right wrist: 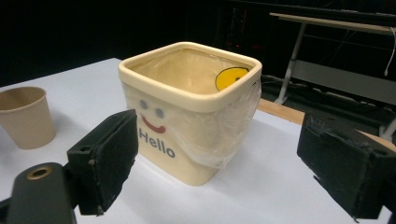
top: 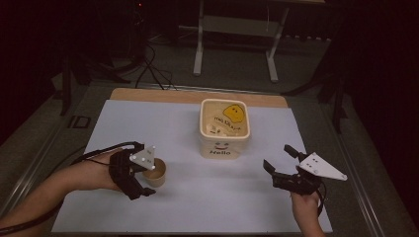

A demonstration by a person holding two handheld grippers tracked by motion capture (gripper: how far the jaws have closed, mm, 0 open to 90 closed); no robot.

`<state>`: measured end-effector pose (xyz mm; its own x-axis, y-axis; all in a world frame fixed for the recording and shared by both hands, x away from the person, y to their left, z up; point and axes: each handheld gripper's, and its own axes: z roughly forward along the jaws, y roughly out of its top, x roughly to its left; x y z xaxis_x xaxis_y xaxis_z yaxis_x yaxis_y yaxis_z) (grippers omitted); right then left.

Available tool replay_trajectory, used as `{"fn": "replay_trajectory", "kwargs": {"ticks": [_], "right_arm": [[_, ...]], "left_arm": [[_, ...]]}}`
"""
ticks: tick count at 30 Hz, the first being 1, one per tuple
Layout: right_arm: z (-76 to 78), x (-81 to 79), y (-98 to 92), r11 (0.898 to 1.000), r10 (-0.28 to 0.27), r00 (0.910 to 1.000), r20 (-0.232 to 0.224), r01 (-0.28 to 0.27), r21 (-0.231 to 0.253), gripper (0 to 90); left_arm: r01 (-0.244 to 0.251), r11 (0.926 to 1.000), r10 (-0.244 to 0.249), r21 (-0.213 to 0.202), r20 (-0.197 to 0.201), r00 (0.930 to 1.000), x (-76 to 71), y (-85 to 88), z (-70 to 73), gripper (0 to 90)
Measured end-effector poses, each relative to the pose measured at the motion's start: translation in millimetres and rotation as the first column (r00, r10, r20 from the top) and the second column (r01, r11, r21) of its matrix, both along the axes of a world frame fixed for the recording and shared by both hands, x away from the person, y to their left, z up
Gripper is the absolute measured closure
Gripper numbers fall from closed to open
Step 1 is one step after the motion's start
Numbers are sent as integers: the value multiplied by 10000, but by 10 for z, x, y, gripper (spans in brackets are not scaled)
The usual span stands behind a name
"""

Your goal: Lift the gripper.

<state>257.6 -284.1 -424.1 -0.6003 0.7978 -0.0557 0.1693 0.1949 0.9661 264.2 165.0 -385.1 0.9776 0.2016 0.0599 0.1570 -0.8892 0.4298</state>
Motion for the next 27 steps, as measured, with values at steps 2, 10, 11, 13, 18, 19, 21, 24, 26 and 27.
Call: {"fn": "replay_trajectory", "kwargs": {"ticks": [2, 10, 11, 13, 18, 19, 21, 24, 26, 27], "right_arm": [[-2, 1, 0, 10000, 7, 10000, -24, -7, 11, 125], [-3, 3, -1, 10000, 35, 10000, -47, -35, 14, 125], [-5, 4, -1, 10000, 31, 10000, -43, -31, 4, 125], [-6, 4, 0, 10000, 47, 10000, -45, -47, -2, 125], [-5, 5, -2, 10000, 58, 10000, -54, -58, -15, 125], [-4, 3, -2, 10000, 50, 10000, -45, -50, -20, 126], [-4, 4, -4, 10000, 59, 10000, -56, -59, -9, 126], [-7, 6, -5, 10000, 63, 10000, -68, -63, -21, 126], [-6, 6, -3, 10000, 68, 10000, -69, -68, -30, 126], [-7, 6, -3, 10000, 65, 10000, -68, -66, -37, 126]], "left_arm": [[-132, 9996, 129, 264, 90, 9999, 8, -25, -48, 334], [-200, 9932, 169, 1145, 285, 9995, 56, -95, -188, 528], [-161, 9931, 140, 1165, 191, 9997, 67, -100, -200, 548], [-138, 9928, 122, 1190, 141, 9998, 85, -112, -221, 585], [-96, 9923, 96, 1237, 9, 10000, 139, -131, -281, 658], [-86, 9920, 89, 1262, -15, 10000, 149, -131, -293, 664], [-84, 9919, 111, 1267, -205, 9997, 173, -132, -331, 669], [-95, 9903, 135, 1385, -285, 9995, 191, -139, -376, 700], [-101, 9897, 141, 1429, -276, 9995, 205, -144, -401, 723], [-69, 9889, 111, 1484, -276, 9996, 212, -147, -414, 723]]}}
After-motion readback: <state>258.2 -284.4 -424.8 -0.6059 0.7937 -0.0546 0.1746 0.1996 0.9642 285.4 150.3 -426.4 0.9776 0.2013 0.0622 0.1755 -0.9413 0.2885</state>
